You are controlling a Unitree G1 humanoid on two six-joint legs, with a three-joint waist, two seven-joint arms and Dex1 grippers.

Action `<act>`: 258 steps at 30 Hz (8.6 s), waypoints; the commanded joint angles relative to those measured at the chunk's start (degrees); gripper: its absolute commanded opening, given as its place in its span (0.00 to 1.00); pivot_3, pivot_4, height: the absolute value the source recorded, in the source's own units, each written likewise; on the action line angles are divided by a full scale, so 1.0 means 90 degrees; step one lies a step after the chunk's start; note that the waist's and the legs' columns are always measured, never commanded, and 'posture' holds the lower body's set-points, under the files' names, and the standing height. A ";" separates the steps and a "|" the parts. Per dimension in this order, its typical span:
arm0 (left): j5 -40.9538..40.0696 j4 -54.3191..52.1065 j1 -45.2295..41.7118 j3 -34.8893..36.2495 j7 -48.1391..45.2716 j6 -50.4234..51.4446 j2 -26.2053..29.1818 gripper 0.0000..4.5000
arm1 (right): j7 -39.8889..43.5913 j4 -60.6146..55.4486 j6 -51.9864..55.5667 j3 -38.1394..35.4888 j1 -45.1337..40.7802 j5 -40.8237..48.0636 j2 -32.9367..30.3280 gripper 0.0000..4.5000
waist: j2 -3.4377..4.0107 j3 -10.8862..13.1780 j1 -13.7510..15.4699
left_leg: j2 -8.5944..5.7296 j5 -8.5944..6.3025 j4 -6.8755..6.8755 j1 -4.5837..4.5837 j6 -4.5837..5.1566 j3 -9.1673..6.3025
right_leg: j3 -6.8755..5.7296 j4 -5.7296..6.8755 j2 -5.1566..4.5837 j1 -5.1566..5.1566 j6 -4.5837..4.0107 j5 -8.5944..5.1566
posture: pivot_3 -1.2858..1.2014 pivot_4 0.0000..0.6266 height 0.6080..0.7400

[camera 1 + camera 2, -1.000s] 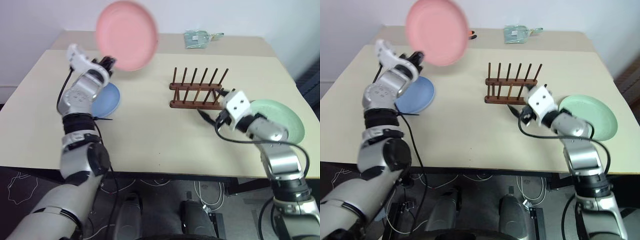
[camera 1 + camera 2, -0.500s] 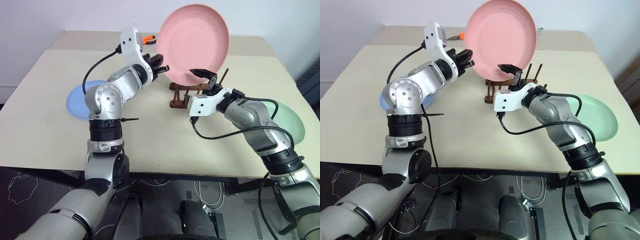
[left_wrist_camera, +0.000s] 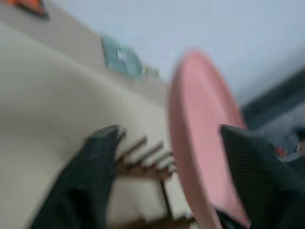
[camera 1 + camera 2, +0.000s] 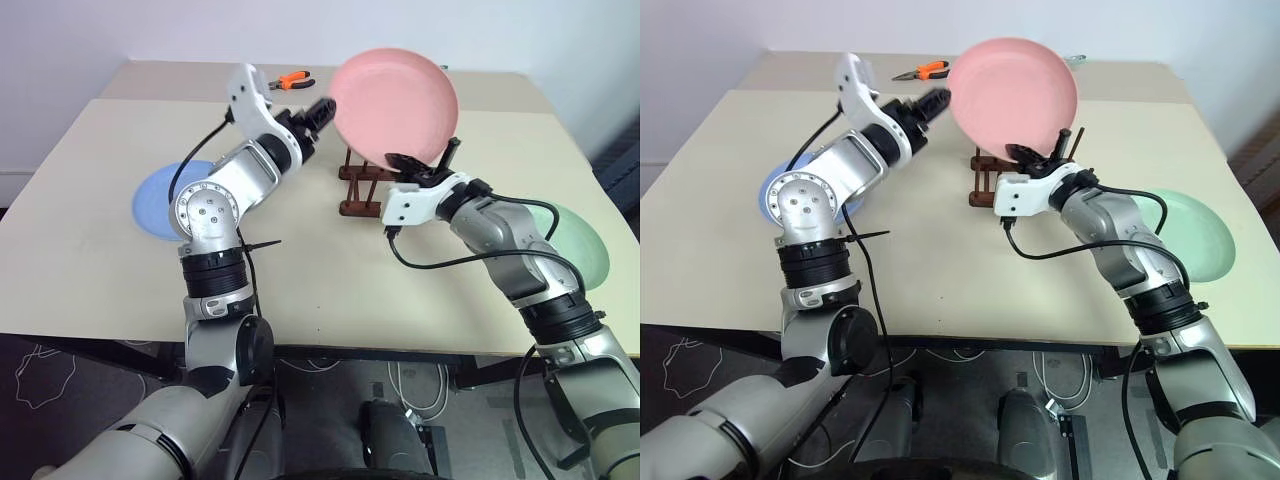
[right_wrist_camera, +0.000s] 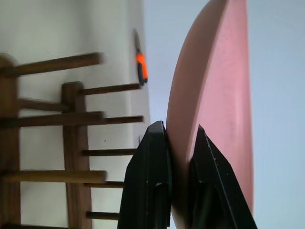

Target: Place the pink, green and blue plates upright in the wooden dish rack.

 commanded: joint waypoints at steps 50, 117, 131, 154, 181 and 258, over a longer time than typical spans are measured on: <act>0.2509 -0.1752 0.3337 -0.4276 -0.6289 -0.2648 0.2488 0.92 | 0.0720 -0.0692 0.3811 -0.4660 0.1886 0.6480 -0.0435 0.99 | 0.0036 -0.0007 -0.0034 | 0.0006 -0.0024 0.0000 -0.0002 0.0044 0.0006 | 0.0001 -0.0001 0.0000 0.0001 -0.0014 -0.0003 | 0.52 0.24 1.00; 0.2917 -0.1324 0.4009 -0.3196 -0.6080 -0.3472 0.2999 0.92 | -0.2188 -0.0570 0.5435 -0.3098 -0.1398 0.9646 0.2036 0.16 | 0.0092 -0.0019 -0.0059 | 0.0008 -0.0022 0.0001 -0.0018 0.0050 0.0009 | 0.0004 0.0012 0.0001 -0.0026 -0.0024 -0.0006 | 0.52 0.24 1.00; 0.2722 -0.1291 0.3936 -0.2716 -0.5413 -0.3136 0.2839 1.00 | -0.1095 -0.0014 0.3595 -0.2232 -0.1845 0.6496 0.0997 0.99 | 0.0093 -0.0018 -0.0105 | 0.0008 -0.0023 -0.0003 -0.0022 0.0050 0.0011 | 0.0004 0.0010 0.0001 -0.0035 -0.0025 -0.0007 | 0.52 0.24 1.00; 0.0945 0.0288 0.2004 0.2586 0.1359 0.0251 0.1122 1.00 | 0.1996 -0.2740 0.2075 0.0160 0.0506 0.4408 0.0494 0.99 | -0.0014 -0.0009 -0.0005 | 0.0004 -0.0020 0.0008 -0.0012 0.0040 0.0003 | -0.0004 0.0004 0.0001 -0.0008 -0.0004 -0.0001 | 0.52 0.24 1.00; 0.0420 -0.1778 0.1492 -0.0775 -0.1049 0.0717 0.1720 0.00 | 0.0984 -0.1131 0.1217 0.1379 -0.0508 0.0686 0.1053 0.59 | -0.0027 -0.0001 -0.0051 | 0.0007 -0.0013 -0.0007 -0.0007 0.0029 0.0005 | -0.0004 0.0007 0.0001 -0.0016 -0.0003 0.0000 | 0.52 0.24 1.00; 0.3574 -0.1182 0.5455 -0.2477 -0.5170 -0.4292 0.4002 0.88 | 0.2944 -0.2070 0.4106 -0.3015 0.2706 0.6264 -0.1068 0.98 | 0.0001 0.0010 -0.0174 | 0.0016 -0.0013 -0.0014 -0.0003 0.0029 0.0024 | 0.0004 -0.0007 -0.0002 -0.0028 -0.0069 -0.0016 | 0.52 0.24 1.00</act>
